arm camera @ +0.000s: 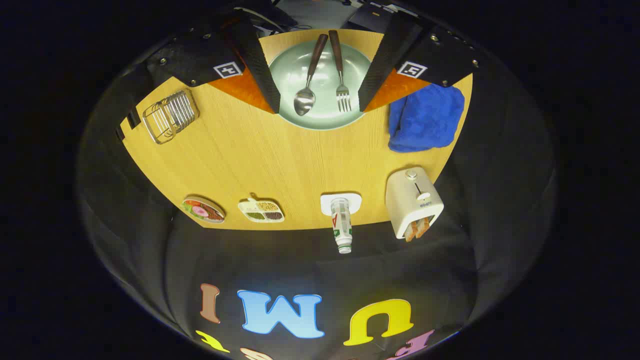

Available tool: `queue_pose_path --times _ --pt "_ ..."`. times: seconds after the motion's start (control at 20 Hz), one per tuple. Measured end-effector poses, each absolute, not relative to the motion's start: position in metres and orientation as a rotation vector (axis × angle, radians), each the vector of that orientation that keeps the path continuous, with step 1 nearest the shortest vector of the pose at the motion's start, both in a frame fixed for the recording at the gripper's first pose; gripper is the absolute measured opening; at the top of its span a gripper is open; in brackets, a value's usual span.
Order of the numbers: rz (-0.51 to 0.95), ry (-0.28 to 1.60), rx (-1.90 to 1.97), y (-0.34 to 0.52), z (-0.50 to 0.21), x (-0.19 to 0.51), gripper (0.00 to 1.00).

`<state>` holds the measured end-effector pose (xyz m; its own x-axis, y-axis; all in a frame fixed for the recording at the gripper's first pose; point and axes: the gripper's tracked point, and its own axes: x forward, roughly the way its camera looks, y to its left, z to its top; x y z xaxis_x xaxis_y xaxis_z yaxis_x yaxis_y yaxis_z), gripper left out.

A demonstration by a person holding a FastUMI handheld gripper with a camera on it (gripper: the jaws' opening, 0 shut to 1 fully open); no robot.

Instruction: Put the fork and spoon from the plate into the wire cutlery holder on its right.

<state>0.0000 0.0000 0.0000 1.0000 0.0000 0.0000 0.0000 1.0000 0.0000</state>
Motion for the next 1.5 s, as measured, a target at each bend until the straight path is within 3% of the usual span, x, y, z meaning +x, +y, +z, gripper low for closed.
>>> queue_pose_path --times 0.6,0.95,1.15,1.3,1.5 --pt "-0.030 0.023 -0.005 -0.012 -0.007 0.008 0.97" --pt "-0.094 0.181 -0.009 -0.024 -0.039 0.030 0.97" --pt "-0.095 0.270 -0.012 -0.026 -0.062 0.043 0.93" --pt "-0.092 0.321 -0.024 -0.028 -0.078 0.053 0.83" --pt "-0.075 0.377 -0.005 -0.025 -0.096 0.062 0.83"
